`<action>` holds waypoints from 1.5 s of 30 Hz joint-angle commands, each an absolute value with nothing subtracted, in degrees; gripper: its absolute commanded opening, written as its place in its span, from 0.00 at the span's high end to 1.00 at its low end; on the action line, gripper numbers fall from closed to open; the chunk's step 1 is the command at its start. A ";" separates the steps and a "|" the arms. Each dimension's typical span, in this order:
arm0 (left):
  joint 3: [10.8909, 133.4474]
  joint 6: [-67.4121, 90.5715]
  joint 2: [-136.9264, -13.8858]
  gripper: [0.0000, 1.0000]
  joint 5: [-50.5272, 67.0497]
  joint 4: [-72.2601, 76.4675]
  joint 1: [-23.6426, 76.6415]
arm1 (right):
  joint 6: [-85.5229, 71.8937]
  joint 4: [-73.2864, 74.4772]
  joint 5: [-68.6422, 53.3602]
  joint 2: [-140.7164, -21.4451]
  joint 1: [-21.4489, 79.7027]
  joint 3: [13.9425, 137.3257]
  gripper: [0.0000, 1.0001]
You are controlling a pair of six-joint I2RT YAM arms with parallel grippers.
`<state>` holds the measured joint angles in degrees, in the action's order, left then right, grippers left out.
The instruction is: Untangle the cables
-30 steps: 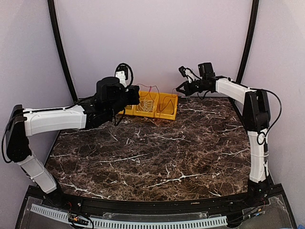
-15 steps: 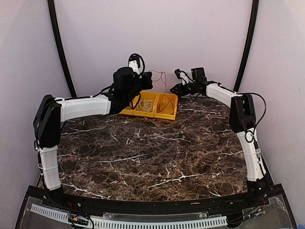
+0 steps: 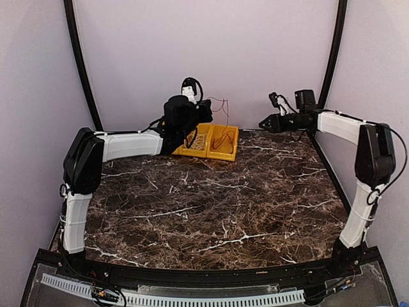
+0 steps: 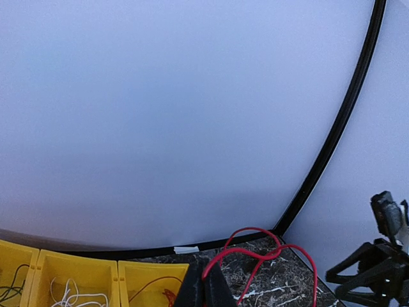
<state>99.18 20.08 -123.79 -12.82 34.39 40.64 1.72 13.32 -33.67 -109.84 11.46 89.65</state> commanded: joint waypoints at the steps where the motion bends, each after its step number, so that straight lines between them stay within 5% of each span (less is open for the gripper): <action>1: 104.57 18.77 -126.19 1.00 -12.37 36.55 39.99 | 11.75 13.63 -42.62 -92.93 9.93 73.62 0.56; 14: 130.74 21.35 -146.67 1.00 -15.24 25.98 38.76 | 24.25 18.85 -39.97 -57.25 8.84 41.44 0.50; 33: 135.31 31.32 -157.35 1.00 -17.40 24.63 38.84 | 25.74 18.28 -38.70 -61.11 8.26 41.18 0.49; 45: 117.66 31.12 -144.50 1.00 -16.87 24.39 39.98 | 26.06 18.52 -39.02 -61.23 8.26 41.22 0.49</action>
